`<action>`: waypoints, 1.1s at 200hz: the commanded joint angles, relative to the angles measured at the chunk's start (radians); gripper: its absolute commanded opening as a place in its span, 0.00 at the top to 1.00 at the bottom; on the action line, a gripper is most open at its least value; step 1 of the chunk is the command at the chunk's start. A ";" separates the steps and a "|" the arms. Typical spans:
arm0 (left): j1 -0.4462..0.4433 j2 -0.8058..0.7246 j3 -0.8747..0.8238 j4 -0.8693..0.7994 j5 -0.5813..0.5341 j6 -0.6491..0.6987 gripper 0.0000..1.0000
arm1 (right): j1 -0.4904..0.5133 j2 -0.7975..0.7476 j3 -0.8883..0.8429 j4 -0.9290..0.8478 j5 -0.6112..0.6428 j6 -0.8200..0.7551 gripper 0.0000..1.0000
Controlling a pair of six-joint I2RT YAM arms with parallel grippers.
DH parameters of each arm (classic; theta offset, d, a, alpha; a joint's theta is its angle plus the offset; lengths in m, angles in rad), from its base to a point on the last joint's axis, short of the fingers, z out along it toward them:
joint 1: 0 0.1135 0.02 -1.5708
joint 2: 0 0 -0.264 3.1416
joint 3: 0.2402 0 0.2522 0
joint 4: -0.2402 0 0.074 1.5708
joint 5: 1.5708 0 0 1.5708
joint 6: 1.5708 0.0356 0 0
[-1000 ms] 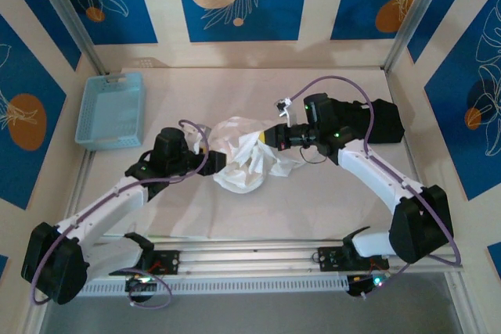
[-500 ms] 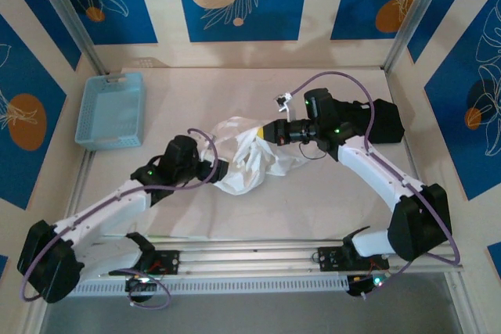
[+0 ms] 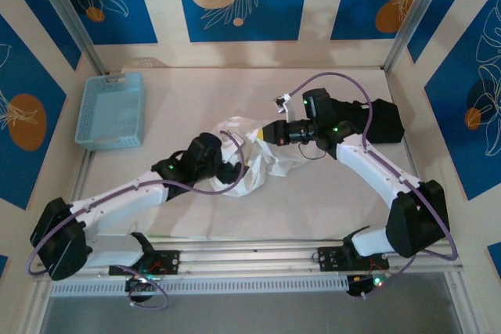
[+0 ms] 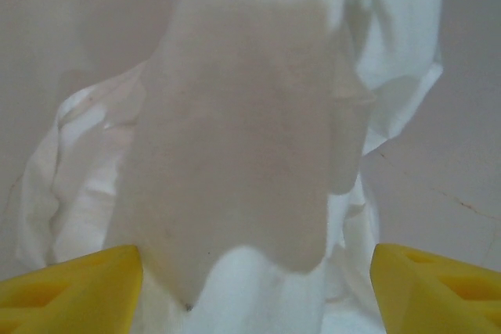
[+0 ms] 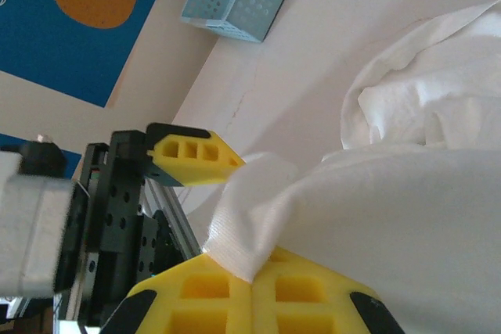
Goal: Fold the inside-out t-shirt
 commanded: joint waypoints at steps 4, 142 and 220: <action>-0.009 0.042 0.045 0.041 -0.029 0.028 0.29 | -0.006 0.000 0.032 -0.017 -0.023 0.007 1.00; 0.147 -0.176 -0.015 0.148 0.590 -0.261 1.00 | 0.134 0.016 0.107 -0.302 0.644 -0.264 0.79; 0.187 -0.179 -0.027 0.163 0.569 -0.286 1.00 | 0.157 -0.247 -0.133 -0.198 0.368 -0.245 0.47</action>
